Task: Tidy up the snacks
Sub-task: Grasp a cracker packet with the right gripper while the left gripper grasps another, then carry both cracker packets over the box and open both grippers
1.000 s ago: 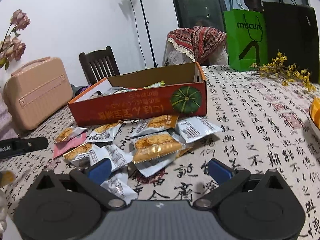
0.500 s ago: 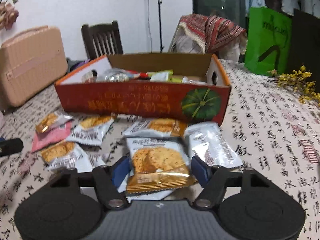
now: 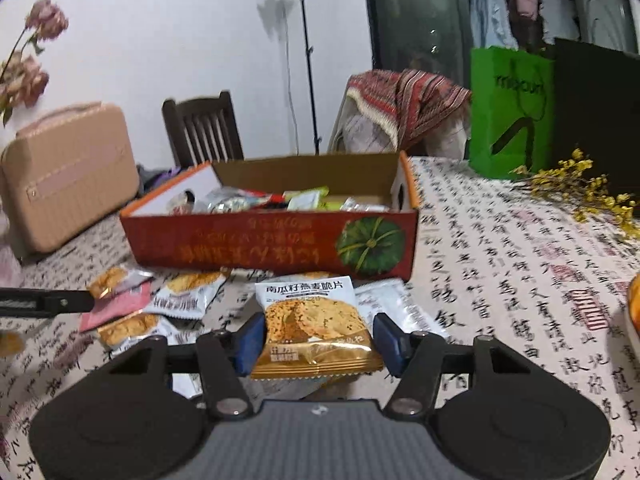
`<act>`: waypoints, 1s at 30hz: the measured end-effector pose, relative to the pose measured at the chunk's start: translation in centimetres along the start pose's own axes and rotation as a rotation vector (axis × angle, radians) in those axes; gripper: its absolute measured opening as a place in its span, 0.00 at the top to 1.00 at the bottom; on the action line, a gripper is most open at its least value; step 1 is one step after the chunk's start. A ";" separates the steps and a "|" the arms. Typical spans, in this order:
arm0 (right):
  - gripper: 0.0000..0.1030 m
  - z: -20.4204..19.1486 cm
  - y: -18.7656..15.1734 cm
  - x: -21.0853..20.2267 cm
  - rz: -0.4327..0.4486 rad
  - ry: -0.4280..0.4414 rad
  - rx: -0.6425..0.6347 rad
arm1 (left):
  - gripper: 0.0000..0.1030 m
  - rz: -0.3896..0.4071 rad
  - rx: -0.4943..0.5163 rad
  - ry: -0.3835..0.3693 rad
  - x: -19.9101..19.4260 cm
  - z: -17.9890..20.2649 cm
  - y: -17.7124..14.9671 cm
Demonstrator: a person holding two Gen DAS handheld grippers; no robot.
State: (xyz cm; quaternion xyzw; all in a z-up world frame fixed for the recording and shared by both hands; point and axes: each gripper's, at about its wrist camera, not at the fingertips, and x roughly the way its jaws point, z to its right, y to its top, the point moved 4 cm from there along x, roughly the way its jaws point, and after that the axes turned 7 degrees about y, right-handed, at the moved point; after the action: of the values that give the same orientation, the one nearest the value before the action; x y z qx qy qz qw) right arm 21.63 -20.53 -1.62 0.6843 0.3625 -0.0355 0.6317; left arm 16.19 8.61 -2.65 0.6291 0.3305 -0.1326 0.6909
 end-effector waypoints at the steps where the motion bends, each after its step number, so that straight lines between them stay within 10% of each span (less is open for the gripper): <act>1: 0.44 0.1 0.1 -0.3 0.009 -0.006 0.002 | 0.00 -0.003 0.004 0.006 0.4 0.0 0.3; 13: 0.44 1.0 0.4 -0.7 0.031 -0.062 0.026 | 0.01 -0.092 0.074 0.031 5.8 0.8 2.1; 18: 0.44 1.0 0.5 -0.4 0.026 -0.075 0.030 | 0.47 -0.077 0.060 -0.022 5.8 0.9 2.2; 30: 0.44 0.8 1.0 0.0 0.038 -0.075 0.035 | 0.51 0.046 0.078 -0.041 2.0 0.5 2.6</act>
State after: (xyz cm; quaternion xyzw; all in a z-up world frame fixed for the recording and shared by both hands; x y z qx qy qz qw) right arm 22.50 -21.20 -0.93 0.7003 0.3247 -0.0554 0.6333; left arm 19.32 9.06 -1.88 0.6600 0.2962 -0.1422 0.6756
